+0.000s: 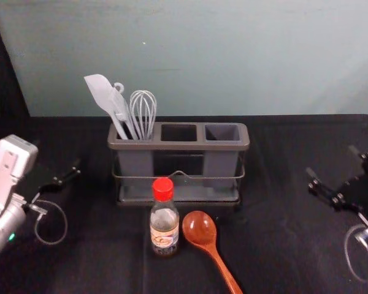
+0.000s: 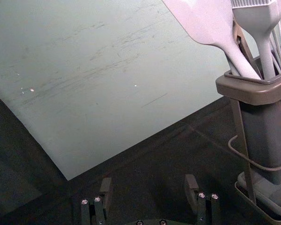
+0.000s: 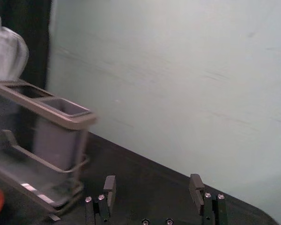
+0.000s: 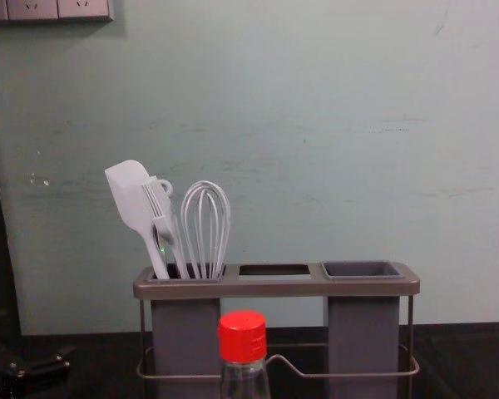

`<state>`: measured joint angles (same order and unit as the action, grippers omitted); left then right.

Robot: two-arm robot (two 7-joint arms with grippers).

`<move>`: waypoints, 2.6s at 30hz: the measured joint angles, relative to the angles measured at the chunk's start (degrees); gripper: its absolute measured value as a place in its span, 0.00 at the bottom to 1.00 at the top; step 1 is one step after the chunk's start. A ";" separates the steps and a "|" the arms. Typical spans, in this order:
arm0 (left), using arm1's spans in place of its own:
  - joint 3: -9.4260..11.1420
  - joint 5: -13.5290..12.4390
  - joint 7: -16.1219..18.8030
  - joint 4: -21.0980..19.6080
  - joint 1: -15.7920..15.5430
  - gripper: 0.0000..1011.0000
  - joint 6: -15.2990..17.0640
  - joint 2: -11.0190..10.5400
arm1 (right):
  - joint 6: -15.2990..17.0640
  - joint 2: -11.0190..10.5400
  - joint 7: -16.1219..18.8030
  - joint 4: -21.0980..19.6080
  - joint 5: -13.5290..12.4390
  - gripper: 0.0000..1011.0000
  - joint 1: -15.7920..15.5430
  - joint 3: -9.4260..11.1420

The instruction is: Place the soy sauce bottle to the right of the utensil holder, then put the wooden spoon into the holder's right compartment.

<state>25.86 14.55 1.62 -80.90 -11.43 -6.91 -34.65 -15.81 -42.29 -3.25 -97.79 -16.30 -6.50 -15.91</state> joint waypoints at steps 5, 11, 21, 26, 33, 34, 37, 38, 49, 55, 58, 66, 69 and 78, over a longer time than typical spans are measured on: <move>0.00 0.00 0.00 0.00 0.00 1.00 0.00 0.00 | -8.44 -3.35 8.15 -1.29 -5.65 0.99 -5.25 1.61; 0.00 0.00 0.00 0.00 0.00 1.00 0.00 0.00 | -15.76 -6.20 17.89 -1.77 -11.30 0.99 -8.73 1.54; 0.00 0.00 0.00 0.00 0.00 1.00 0.00 0.00 | -16.26 -6.05 29.85 -0.95 -16.15 0.99 -5.38 -2.60; 0.00 0.00 0.00 0.00 0.00 1.00 0.00 0.00 | -11.19 -3.82 33.80 -1.03 -16.94 0.99 -0.87 -5.61; 0.00 0.00 0.00 0.00 0.00 1.00 0.00 0.00 | -3.22 -0.42 36.13 -1.19 -16.08 0.99 4.90 -8.95; 0.00 0.00 0.00 0.00 0.00 1.00 0.00 0.00 | -2.65 -0.09 36.26 -1.17 -15.90 0.99 5.39 -9.19; 0.00 0.00 0.00 0.00 0.00 1.00 0.00 0.00 | 0.16 1.51 36.84 -0.80 -15.07 0.99 7.68 -10.39; 0.00 0.00 0.00 0.00 0.00 1.00 0.00 0.00 | 1.64 2.39 37.20 -0.45 -14.82 0.99 8.84 -10.98; 0.00 0.00 0.00 0.00 0.00 1.00 0.00 0.00 | 9.72 8.35 40.45 3.94 -14.85 0.99 15.70 -13.92; 0.00 0.00 0.00 0.00 0.00 1.00 0.00 0.00 | 11.90 10.47 40.68 5.13 -14.59 0.99 18.09 -14.87; 0.00 0.00 0.00 0.00 0.00 1.00 0.00 0.00 | 12.66 11.15 40.67 5.49 -14.30 0.99 19.04 -15.31; 0.00 0.00 0.00 0.00 0.00 1.00 0.00 0.00 | 14.35 12.59 40.62 6.90 -13.86 0.99 21.24 -16.31; 0.00 0.00 0.00 0.00 0.00 1.00 0.00 0.00 | 14.84 13.13 40.62 7.74 -13.76 0.99 22.15 -16.69; 0.00 0.00 0.00 0.00 0.00 1.00 0.00 0.00 | 15.98 14.50 40.47 9.64 -13.38 0.99 24.54 -17.55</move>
<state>25.86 14.55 1.62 -80.90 -11.43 -6.91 -34.64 0.17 -27.80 37.22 -88.16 -29.68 18.04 -33.46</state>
